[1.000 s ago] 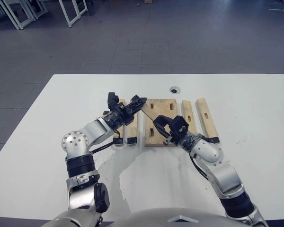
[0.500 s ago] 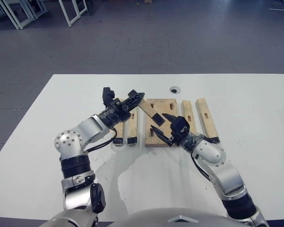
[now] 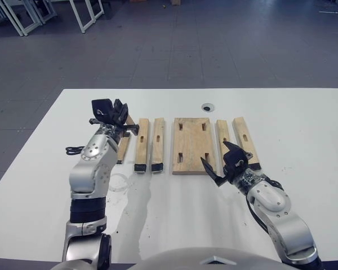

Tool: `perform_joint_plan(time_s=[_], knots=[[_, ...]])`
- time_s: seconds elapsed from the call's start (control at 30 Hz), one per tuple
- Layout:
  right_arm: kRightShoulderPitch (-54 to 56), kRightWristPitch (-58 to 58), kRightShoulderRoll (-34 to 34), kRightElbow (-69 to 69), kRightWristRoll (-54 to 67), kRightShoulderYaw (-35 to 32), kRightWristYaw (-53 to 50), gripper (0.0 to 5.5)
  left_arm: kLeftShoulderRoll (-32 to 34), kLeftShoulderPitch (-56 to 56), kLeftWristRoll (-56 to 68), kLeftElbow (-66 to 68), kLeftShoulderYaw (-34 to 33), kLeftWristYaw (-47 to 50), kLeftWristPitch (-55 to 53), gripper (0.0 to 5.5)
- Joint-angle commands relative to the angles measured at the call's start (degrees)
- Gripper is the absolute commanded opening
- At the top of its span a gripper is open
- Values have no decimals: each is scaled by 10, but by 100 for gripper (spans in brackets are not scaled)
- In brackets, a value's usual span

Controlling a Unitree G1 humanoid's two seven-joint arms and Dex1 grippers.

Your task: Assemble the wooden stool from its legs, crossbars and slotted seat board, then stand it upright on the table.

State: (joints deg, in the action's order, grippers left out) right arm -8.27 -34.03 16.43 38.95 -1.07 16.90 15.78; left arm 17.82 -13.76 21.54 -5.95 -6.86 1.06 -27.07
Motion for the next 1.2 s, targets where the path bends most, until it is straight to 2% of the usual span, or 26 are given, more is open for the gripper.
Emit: perform_joint_plan(time_s=[0.03, 0.57, 1.0, 1.2], knots=[[9, -6, -4, -5, -6, 1, -6, 455, -26, -3, -20, 49, -3, -7, 28, 44], [17, -1, -7, -18, -12, 4, -4, 455, -58, -34, -59, 43, -1, -12, 39, 44], [21, 1, -7, -21, -14, 5, -4, 455, -88, -21, -83, 109, -1, -19, 72, 44], [24, 1, -5, -22, -15, 4, -3, 455, -91, 6, -124, 106, 1, 22, 65, 44]])
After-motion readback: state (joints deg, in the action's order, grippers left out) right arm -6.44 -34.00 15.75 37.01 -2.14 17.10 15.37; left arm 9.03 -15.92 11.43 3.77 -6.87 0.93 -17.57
